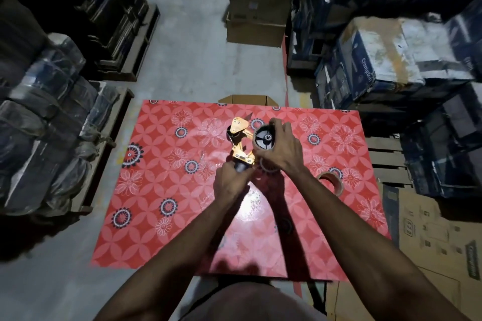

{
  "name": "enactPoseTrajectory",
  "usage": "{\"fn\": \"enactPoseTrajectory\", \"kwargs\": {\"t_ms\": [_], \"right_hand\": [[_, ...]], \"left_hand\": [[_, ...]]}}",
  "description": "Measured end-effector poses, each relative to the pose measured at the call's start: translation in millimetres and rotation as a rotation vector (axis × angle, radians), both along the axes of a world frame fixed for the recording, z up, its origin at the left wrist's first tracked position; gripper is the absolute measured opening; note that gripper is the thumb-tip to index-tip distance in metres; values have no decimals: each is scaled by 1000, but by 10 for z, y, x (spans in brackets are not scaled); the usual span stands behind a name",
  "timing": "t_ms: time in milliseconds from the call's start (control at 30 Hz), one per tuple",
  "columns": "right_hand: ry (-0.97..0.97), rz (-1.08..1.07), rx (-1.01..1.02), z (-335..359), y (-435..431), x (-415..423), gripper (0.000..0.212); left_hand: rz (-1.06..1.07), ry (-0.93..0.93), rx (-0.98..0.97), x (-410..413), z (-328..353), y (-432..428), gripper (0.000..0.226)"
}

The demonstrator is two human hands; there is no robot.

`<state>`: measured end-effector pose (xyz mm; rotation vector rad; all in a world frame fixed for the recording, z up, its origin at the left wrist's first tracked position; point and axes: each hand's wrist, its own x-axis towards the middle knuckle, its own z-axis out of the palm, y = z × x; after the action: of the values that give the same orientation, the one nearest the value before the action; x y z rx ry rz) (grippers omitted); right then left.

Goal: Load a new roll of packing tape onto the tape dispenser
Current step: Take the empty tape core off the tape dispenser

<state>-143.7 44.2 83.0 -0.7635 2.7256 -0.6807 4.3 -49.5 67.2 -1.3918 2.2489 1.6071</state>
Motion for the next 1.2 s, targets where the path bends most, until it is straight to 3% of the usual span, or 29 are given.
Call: {"fn": "enactPoseTrajectory", "kwargs": {"t_ms": [167,367,600,700,933,1067,1200], "right_hand": [[8,8,89,114,-42,226,84],[52,21,148,109,-84,517,78],[4,-21,58,32,56,766,70],[-49,-47,41,-17,140,831,78],[-62,-69,37,-60,320,978,69],[-43,-65,-42,-43,357,1136,37],[96,-17,40,-12,357,1216,57]], "left_hand": [[-131,-133,-230,162,-1,-139,28],[-201,-187,-362,359,115,-247,61],[-318,-243,-499,539,195,-243,25],[-348,-276,-504,557,240,-182,28],[-442,-370,-560,570,194,-105,22],[-420,-383,-611,680,151,-181,16],[-449,-338,-601,781,109,-122,8]]}}
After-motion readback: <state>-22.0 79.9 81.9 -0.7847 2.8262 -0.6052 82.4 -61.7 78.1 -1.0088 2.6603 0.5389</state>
